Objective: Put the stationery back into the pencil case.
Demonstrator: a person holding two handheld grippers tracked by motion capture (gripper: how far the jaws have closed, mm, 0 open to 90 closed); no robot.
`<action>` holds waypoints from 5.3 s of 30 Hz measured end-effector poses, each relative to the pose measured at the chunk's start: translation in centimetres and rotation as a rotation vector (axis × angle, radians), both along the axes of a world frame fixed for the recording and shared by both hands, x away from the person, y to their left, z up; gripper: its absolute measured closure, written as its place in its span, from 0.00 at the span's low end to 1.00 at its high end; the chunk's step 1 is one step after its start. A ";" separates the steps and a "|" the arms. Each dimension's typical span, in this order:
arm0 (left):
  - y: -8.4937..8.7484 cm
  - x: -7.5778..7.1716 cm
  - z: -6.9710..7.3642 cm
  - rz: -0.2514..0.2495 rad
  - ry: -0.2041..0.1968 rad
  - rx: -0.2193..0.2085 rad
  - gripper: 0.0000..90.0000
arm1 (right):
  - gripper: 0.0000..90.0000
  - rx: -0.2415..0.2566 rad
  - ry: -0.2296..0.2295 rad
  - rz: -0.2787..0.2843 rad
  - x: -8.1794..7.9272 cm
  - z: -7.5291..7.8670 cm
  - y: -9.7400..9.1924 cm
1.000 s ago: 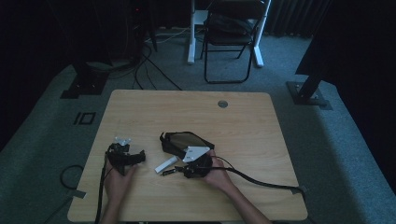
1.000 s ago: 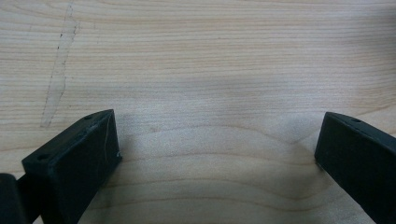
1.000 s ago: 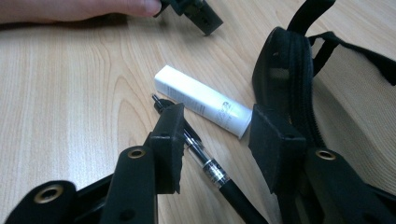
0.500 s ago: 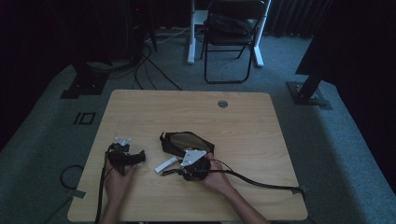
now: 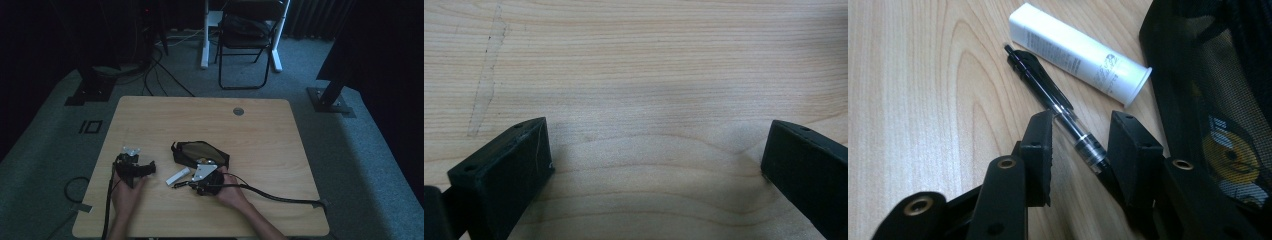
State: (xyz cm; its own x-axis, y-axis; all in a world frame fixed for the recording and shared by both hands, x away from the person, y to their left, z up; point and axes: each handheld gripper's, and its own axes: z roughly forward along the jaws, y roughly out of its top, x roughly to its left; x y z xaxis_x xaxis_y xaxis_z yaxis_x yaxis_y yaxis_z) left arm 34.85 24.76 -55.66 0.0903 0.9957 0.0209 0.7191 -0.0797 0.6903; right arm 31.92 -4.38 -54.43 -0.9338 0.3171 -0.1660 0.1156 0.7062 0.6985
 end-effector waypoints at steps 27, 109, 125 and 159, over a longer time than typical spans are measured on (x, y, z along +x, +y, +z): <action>0.0 0.0 0.0 0.000 0.000 0.000 0.00 | 0.82 -0.018 0.043 0.037 -0.1 -0.4 -0.1; 0.0 0.0 0.0 0.000 0.000 0.000 0.00 | 0.89 0.075 0.052 0.040 -1.2 3.6 -2.5; 0.0 0.0 0.0 0.000 0.000 0.000 0.00 | 0.89 0.097 0.034 0.035 -0.9 4.8 -3.0; 0.0 0.0 0.0 0.000 0.000 0.000 0.00 | 0.89 0.125 0.001 -0.008 0.7 7.2 -4.3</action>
State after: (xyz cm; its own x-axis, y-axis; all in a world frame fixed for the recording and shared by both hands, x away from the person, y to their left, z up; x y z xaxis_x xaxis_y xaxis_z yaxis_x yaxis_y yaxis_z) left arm 34.85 24.76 -55.65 0.0906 0.9957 0.0209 0.7192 -0.0799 0.6902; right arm 32.62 -8.70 -47.27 -0.9312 0.3426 -0.1243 0.1213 0.6130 0.7807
